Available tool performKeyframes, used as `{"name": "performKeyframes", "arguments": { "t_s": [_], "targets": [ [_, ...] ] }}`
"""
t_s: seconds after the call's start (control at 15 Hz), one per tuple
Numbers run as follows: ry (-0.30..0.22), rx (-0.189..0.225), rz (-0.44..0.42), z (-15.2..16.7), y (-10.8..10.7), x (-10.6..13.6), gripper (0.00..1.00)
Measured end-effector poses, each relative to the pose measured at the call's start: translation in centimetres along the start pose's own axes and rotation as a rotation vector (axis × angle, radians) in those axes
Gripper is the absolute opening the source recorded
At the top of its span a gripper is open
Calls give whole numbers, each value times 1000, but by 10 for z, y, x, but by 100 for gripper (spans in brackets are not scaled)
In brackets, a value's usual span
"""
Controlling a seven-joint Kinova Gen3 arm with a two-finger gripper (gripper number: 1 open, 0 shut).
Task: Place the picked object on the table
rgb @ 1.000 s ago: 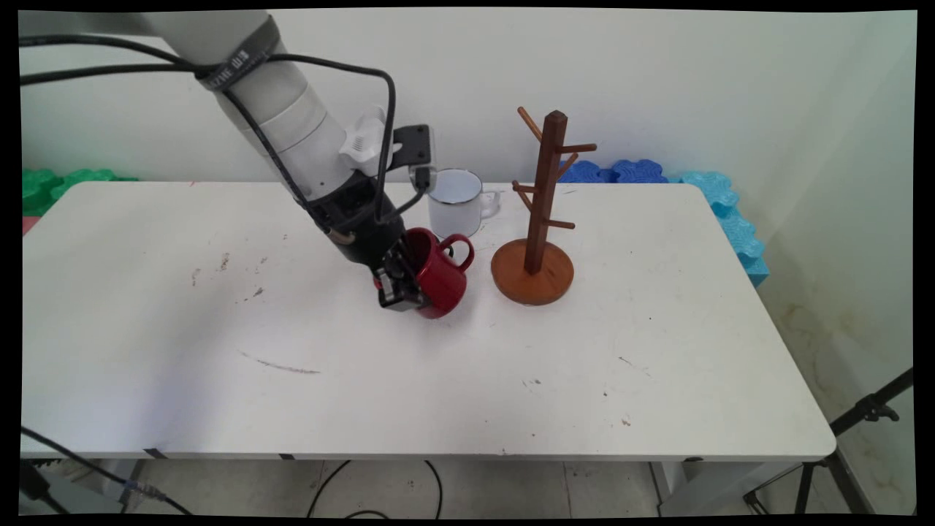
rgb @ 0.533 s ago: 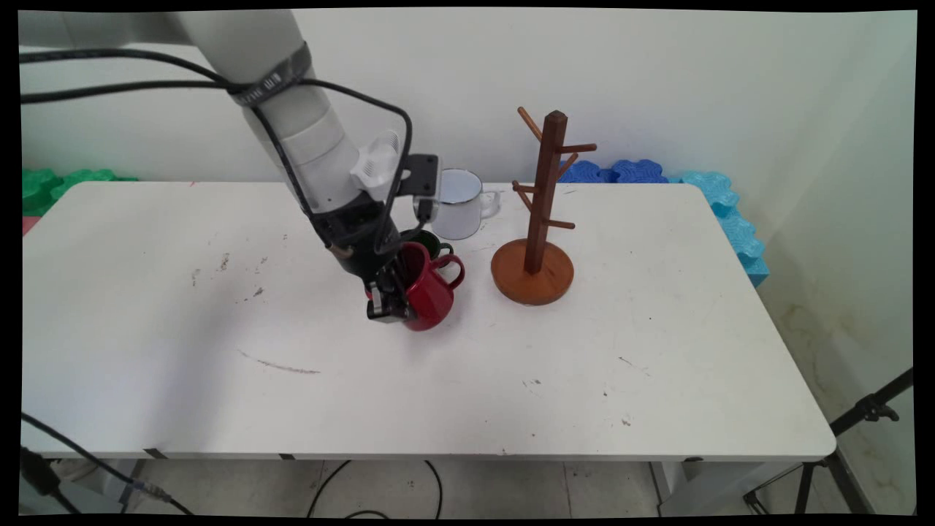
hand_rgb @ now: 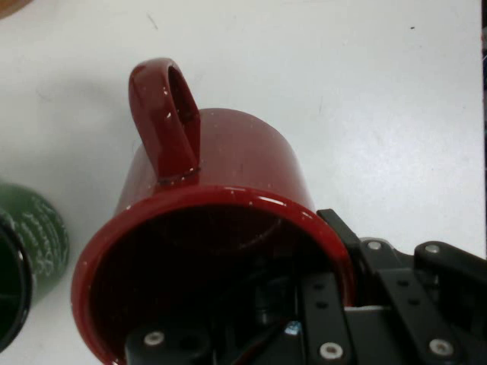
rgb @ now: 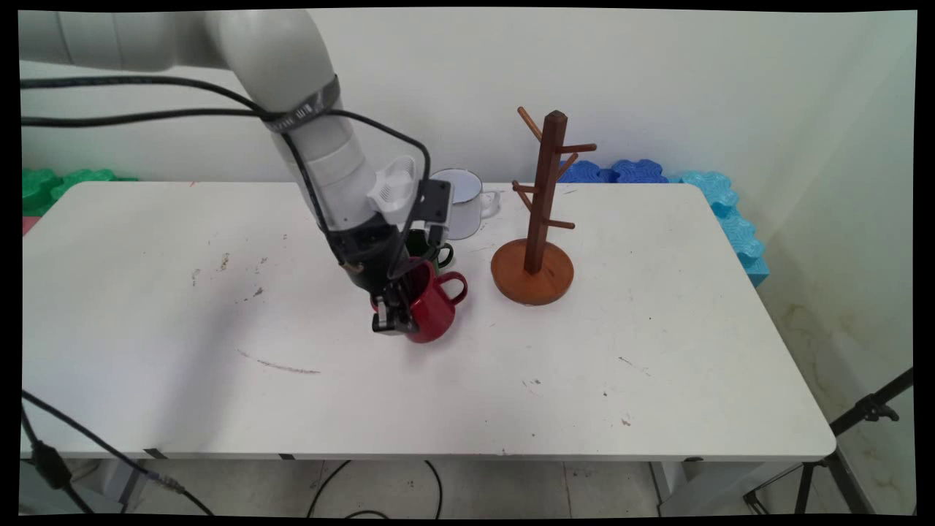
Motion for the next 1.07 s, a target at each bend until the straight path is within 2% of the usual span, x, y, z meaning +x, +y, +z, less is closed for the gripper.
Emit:
{"name": "performKeyframes", "arguments": {
  "t_s": [1.07],
  "targets": [
    [-42,-11,27,46,-11,4,0]
  ]
}}
